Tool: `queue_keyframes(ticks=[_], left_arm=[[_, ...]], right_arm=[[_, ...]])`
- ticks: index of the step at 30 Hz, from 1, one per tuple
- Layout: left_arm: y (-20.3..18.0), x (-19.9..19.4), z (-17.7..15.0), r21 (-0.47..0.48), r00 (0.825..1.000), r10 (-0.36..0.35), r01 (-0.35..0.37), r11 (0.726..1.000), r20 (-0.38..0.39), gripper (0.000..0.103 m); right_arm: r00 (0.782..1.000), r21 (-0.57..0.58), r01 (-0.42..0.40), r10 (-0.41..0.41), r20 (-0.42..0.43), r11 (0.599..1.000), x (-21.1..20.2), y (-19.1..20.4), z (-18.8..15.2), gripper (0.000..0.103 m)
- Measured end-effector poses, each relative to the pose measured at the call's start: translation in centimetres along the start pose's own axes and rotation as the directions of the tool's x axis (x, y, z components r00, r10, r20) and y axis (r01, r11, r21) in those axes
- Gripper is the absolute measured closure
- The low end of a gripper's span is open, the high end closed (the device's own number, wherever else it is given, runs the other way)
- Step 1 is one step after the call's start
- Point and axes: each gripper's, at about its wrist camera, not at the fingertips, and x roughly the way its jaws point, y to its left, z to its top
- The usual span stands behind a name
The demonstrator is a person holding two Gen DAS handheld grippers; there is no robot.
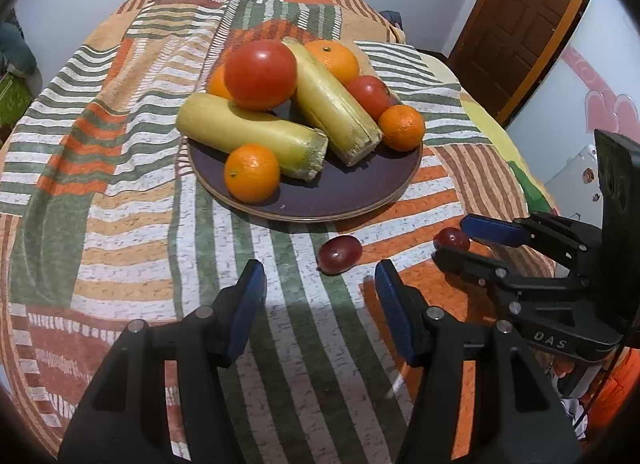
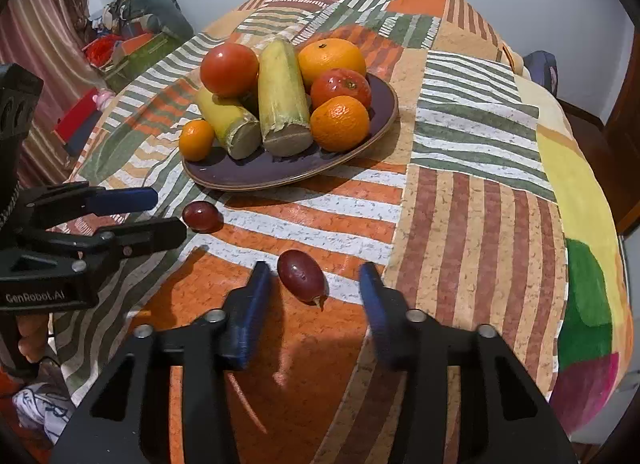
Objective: Organize fruits
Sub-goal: 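Close the left tool on a small dark red fruit while the right tool grasps another, then carry both dark red fruits onto the plate rim and open both tools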
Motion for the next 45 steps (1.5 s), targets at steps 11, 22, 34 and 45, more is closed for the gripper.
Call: queue_keyframes(ticks=[11,22,34,45], left_arm=[[-0.1,1.5,0.7,0.005,0.999,-0.025,0.025,1.0,-0.024,0.071],[-1.0,1.9,1.0,0.041,1.0,-0.025,0.026,0.999,-0.018,0.08],[-0.1,-1.1,2.3,0.015,0.998,-0.024,0.023,1.0,0.066,0.08],[0.8,-1.0,3.4,-0.001,0.996,0.005,-0.005,1.0,0.09,0.08]], right_arm=[[0.999,0.004,-0.035,0.035,0.029,0.999,-0.4,0.0,-0.1,0.082],[0.998,0.019,-0.028,0.026,0.064,0.999,-1.4,-0.6,0.3,0.082],[0.99,-0.033,-0.037,0.041,0.133,0.999,-2.2,0.7,2.9,0.082],[0.989,-0.076,-0.065,0.074,0.127,0.995,-0.4,2.3,4.7,0.082]])
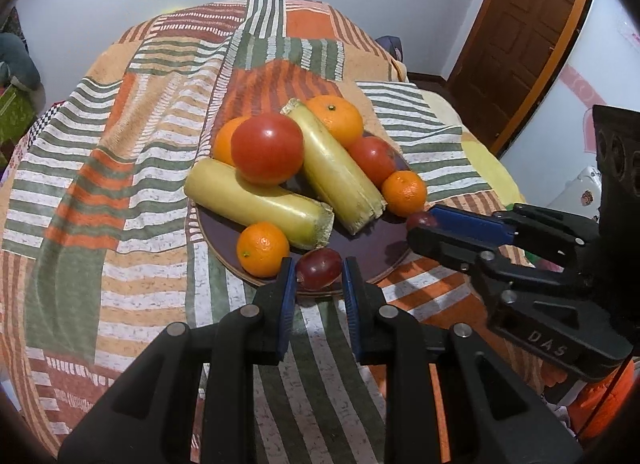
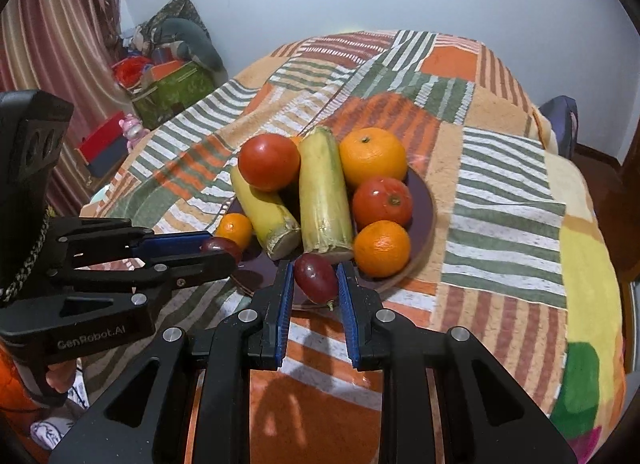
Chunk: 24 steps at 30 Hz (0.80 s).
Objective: Organize fruits
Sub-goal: 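Carry both dark red fruits onto the plate rim and open both tools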
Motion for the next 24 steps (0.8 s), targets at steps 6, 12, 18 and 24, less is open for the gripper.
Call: queue_keyframes(ticks=[6,12,18,24], left_arm=[[0.3,1.3,-0.3,-0.003,1.0,0.003,-0.003,1.0,-0.028,0.08],[0.5,2.0,-0.4,-0.005,0.999,0.004,-0.004,1.0,-0.042,0.08],[0.6,2.4,-0.4,-0.002,0.999,0.006,-0.006,1.0,-0.05,0.08],[0.5,2.4,-0.4,0.002,0.998,0.018,-0.018,1.0,-0.055,0.08]], right_arm=[[0.999,0.002,-0.004,0.004,-0.046,1.0,1.8,-0.2,-0.3,0.082],[0.998,-0.007,-0.01,0.009,-0.062,1.0,2.2,-0.5,-0.4,0.082],[0.997,-0.016,-0.015,0.014,-0.07,1.0,2.6,-0.3,-0.2,0.082],[0.996,-0.027,-0.009,0.006,-0.085,1.0,2.7,-0.1,-0.1,0.082]])
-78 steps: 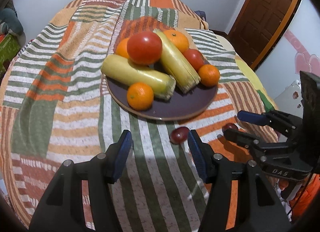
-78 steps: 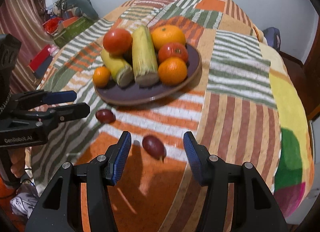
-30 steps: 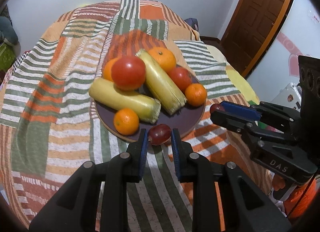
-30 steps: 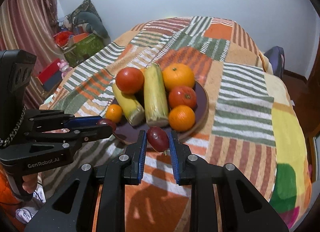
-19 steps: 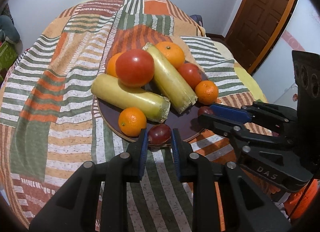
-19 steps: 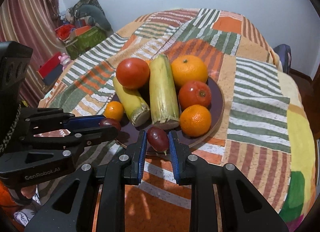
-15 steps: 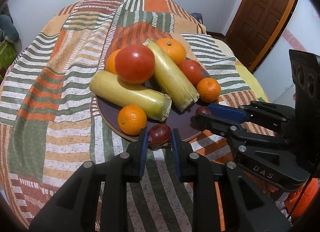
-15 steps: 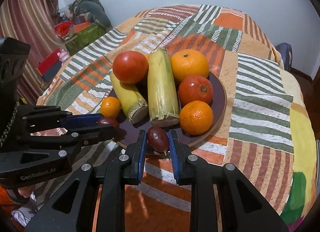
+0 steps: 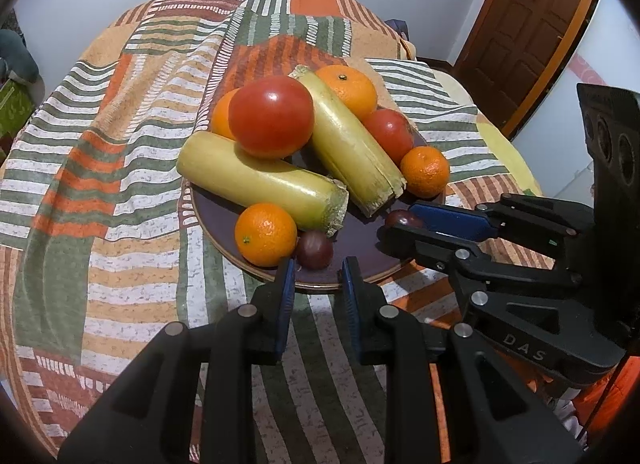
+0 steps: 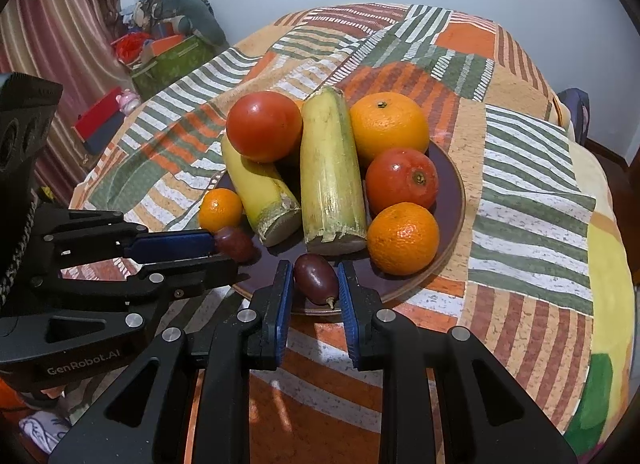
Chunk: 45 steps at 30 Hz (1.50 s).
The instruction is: Organize fruits
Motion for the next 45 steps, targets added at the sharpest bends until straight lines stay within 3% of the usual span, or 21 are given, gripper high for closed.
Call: queue_keyframes(ticks=[9,14,17,21,27,31,34,36,38,41,45], left_arm=[[-0.1,-2.6,-0.1,-0.003,0.999,0.012,-0.012,1.0,0.053,0.08],[-0.2,-6.1,0.3,-0.016,0.99,0.031,-0.029,0.999,0.137,0.08],[-0.4,-9.2,0.6,-0.024,0.975,0.052,-0.048,0.999,0.214,0.08],[-1.1,-14.4,0.9,-0.024,0.935,0.076,-0.073,0.997,0.347,0.08],[-2.9,-21.3,0.4,-0.017,0.849,0.101,-0.108,0.994,0.518,0.08],[-4.1,-24.5,-0.4,-0.018,0.799,0.107,-0.12,0.993,0.592,0.075],[-4.9,-26.5,-1.4,-0.021,0.766,0.117,-0.134,0.991,0.632,0.074],[-5.4,-27.1,-1.9,-0.023,0.752,0.124,-0.143,0.989,0.648,0.066],[-5.6,-27.9,-2.4,-0.03,0.735,0.132,-0.15,0.988,0.665,0.048],[-5.9,-28.9,-3.3,-0.04,0.708,0.144,-0.161,0.986,0.691,0.041],[-6.0,-29.9,-4.2,-0.054,0.686,0.151,-0.161,0.985,0.712,0.028]], right_arm=[[1.0,0.009,0.013,-0.013,-0.002,1.0,-1.3,0.0,0.1,0.078],[0.996,0.017,0.039,-0.04,0.075,0.999,-4.5,0.3,0.9,0.078],[0.987,0.014,0.058,-0.059,0.152,0.998,-7.5,0.7,1.6,0.078],[0.959,0.013,0.076,-0.076,0.273,0.997,-11.9,1.8,2.5,0.078],[0.881,0.011,0.087,-0.082,0.465,0.996,-18.7,4.2,2.7,0.078],[0.828,0.014,0.08,-0.075,0.556,0.997,-21.9,5.5,2.3,0.078],[0.803,0.011,0.089,-0.079,0.591,0.996,-23.1,6.3,1.9,0.074],[0.787,0.012,0.102,-0.088,0.61,0.995,-23.8,6.7,1.5,0.068],[0.775,0.011,0.116,-0.097,0.625,0.993,-24.3,7.1,1.1,0.06],[0.762,0.016,0.128,-0.109,0.638,0.992,-24.6,7.6,0.6,0.047],[0.752,0.022,0.146,-0.126,0.647,0.989,-24.8,7.8,0.2,0.042]])
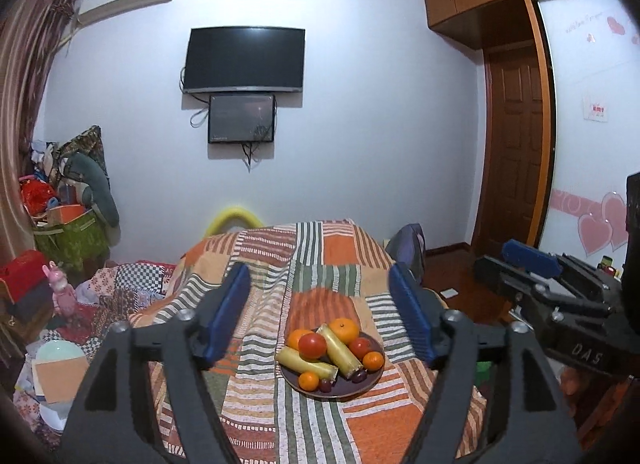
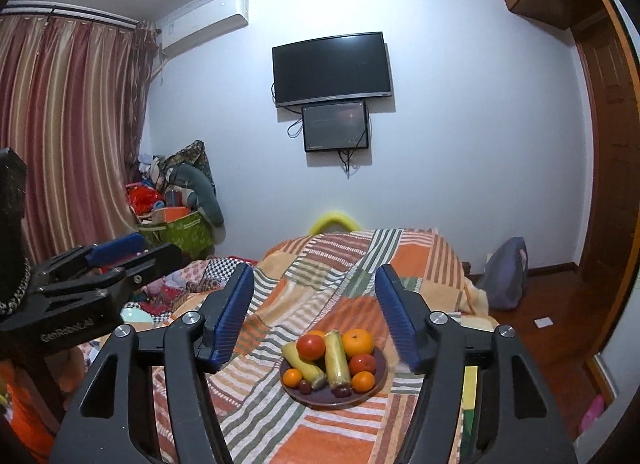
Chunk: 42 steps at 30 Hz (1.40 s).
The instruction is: Organize fruits
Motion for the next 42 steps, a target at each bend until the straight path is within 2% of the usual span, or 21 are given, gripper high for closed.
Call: queue_keyframes(ticks=[5,8,9,13,42], left_arm=[[-0.2,-1.1,0.0,0.003,0.999,0.017,-0.017,1.0,0.03,0.013],[0.0,-1.6,-0.1,0.0,0.999,0.026,-0.026,1.0,0.041,0.006],[0.0,-1.7,-0.1,-0.003,0.999,0.027,-0.026,1.0,0.042,0.005],[-0.1,-1.7,-0.2,-0.008,0.999,0.029,-0.028,1.0,0.043,0.002],[-0.5,-2.0,-0.4,0.001,0.999,0.023,-0.023,1.0,0.042,0.0]], right_arm=[[0.999,-0.001,0.031,-0.031,0.025,1.0,-0.5,0.1,0.0,0.021],[0.998,0.003,0.046,-0.046,0.035,0.999,-0.6,0.1,0.0,0.015],[0.998,0.004,0.047,-0.047,0.035,0.999,-0.8,0.1,0.0,0.015],[0.996,0.017,0.065,-0.066,0.053,0.998,-1.2,0.1,-0.1,0.0],[0.994,0.023,0.083,-0.084,0.066,0.996,-2.4,0.1,-0.4,0.0]])
